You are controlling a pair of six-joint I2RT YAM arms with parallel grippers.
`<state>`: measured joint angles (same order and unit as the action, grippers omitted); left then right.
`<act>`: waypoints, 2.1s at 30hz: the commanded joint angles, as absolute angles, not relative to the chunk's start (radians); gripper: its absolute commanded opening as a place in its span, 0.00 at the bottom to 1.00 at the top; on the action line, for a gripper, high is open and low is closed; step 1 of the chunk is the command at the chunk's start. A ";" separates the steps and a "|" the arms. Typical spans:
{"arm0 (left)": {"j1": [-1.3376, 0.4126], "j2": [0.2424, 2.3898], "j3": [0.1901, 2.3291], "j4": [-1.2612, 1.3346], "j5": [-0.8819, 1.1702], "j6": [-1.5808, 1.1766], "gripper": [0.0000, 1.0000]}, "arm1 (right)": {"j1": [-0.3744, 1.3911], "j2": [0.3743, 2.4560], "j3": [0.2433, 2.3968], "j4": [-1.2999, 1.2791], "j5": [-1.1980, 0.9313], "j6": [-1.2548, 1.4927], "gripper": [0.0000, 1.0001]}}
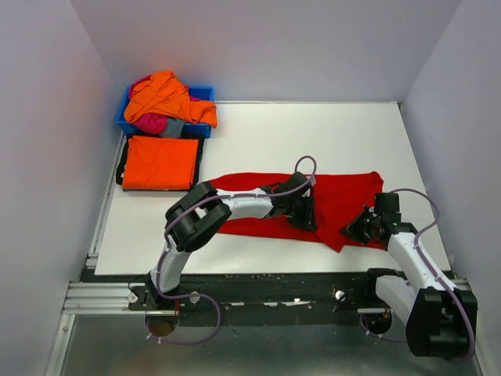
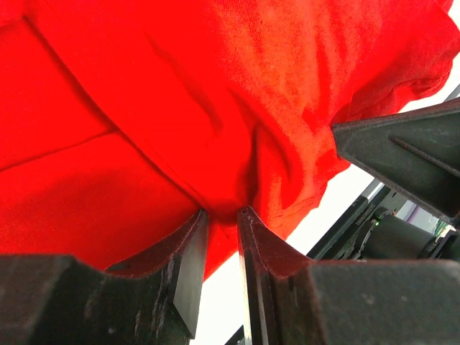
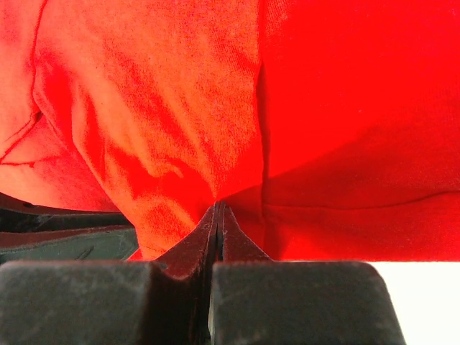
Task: Fold and stack the t-shirts
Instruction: Fold the other side of the tshirt into a rectangle, then rotate the tshirt 90 degrees
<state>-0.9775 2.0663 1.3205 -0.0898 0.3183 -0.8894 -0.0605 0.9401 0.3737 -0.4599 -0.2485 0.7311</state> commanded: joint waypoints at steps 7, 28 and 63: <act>-0.966 2.097 1.351 -0.054 0.331 -0.900 0.22 | -0.064 0.951 0.367 -0.443 -0.273 0.712 0.06; -0.928 1.957 1.289 -0.100 0.370 -0.859 0.12 | -0.051 0.922 0.437 -0.590 -0.209 0.729 0.13; -0.848 1.665 1.181 -0.299 0.148 -0.669 0.63 | -0.043 0.977 0.632 -0.658 0.058 0.749 0.01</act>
